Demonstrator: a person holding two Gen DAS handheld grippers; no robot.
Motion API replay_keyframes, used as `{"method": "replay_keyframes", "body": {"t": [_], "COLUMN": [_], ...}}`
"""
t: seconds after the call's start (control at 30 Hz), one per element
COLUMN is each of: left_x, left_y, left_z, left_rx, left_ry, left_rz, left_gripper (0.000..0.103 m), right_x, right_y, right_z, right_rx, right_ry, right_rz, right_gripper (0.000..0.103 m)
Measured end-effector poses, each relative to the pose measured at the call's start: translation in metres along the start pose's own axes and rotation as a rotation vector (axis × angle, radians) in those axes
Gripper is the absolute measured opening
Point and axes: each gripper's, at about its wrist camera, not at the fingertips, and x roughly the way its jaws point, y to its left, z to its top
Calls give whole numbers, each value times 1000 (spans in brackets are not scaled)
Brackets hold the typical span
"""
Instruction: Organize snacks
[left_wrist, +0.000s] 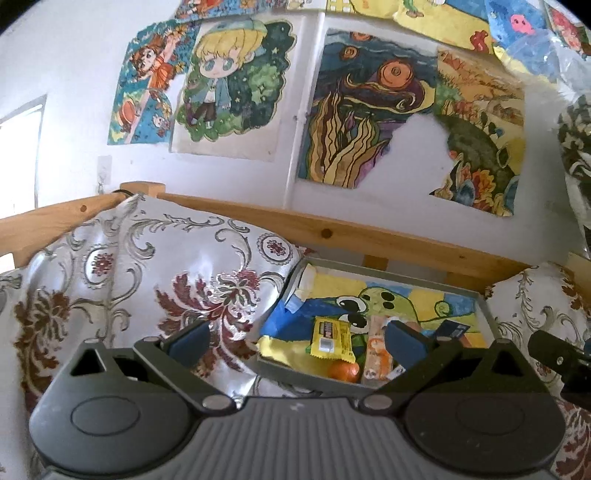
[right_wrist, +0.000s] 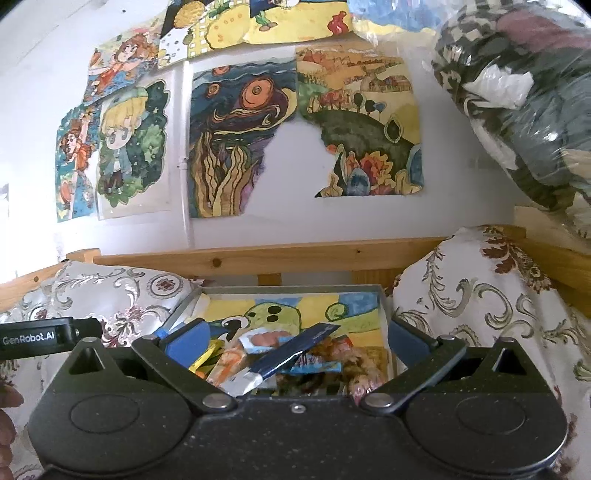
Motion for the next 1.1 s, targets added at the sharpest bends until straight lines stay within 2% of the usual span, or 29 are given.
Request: {"method": "replay_keyframes", "body": {"t": [0.43,1.1], "left_x": [-51,-107], "left_y": [18,49], "left_z": [-24,-62], "left_rx": [45,54], "left_ry": [-12,-2], "left_rz": [32,51], "left_gripper": [103,103], "right_x": [-57,-117], "right_y": [8,30], "right_z": [-18,-54], "right_rx": [-2,-21], "right_ry": [-25,42], "right_rz": [-25,-47], "right_gripper": [102,102]}}
